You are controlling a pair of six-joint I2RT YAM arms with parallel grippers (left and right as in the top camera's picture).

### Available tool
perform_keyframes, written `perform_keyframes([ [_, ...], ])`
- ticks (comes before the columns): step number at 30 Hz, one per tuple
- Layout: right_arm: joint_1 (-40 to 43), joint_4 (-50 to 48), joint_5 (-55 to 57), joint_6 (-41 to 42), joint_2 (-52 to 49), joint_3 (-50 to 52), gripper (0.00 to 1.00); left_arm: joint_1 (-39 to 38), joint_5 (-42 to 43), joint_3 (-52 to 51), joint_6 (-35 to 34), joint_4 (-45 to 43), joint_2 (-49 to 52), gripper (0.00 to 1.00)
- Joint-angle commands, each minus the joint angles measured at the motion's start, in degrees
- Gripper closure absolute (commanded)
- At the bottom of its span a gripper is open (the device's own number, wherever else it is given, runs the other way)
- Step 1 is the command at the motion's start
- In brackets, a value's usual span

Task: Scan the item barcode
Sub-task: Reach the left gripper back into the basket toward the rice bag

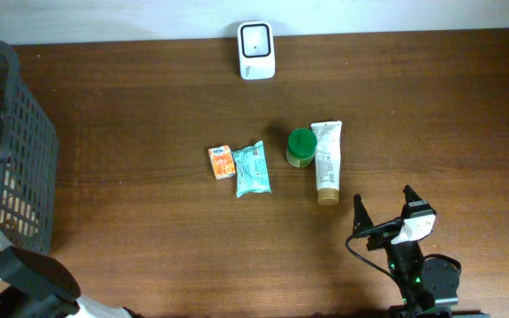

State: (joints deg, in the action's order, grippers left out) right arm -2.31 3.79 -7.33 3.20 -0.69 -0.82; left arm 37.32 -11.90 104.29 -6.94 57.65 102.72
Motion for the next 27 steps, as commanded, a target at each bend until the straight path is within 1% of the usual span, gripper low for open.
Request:
perform_keyframes([
  [1,-0.42,0.04,0.31,0.22,0.28,0.46,0.02,2.51,7.45,-0.87,7.15,-2.01,1.22,0.01],
  [3,-0.42,0.04,0.31,0.22,0.28,0.46,0.02,3.69,7.82,-0.9,9.01,-2.34,1.46,0.01],
  [5,-0.42,0.04,0.31,0.22,0.28,0.46,0.02,4.85,7.85,-1.07,12.59,-2.29,2.27,0.0],
  [7,-0.42,0.04,0.31,0.22,0.28,0.46,0.02,5.25,7.56,-1.75,13.97,-2.32,3.17,0.0],
  [12,-0.42,0.04,0.31,0.22,0.28,0.46,0.01,5.35,7.06,-3.23,13.94,-2.32,7.48,0.09],
  [17,-0.42,0.04,0.31,0.22,0.28,0.46,0.02,5.35,6.1,-3.23,13.94,-1.64,12.85,0.14],
  [19,-0.42,0.04,0.31,0.22,0.28,0.46,0.01,5.35,6.08,-3.32,13.94,-0.72,14.88,0.21],
  [25,-0.42,0.04,0.31,0.22,0.28,0.46,0.02,5.35,4.55,-4.09,13.68,-0.15,20.48,0.24],
  [27,-0.42,0.04,0.31,0.22,0.28,0.46,0.02,5.35,3.19,-4.09,12.74,-0.13,21.84,0.27],
])
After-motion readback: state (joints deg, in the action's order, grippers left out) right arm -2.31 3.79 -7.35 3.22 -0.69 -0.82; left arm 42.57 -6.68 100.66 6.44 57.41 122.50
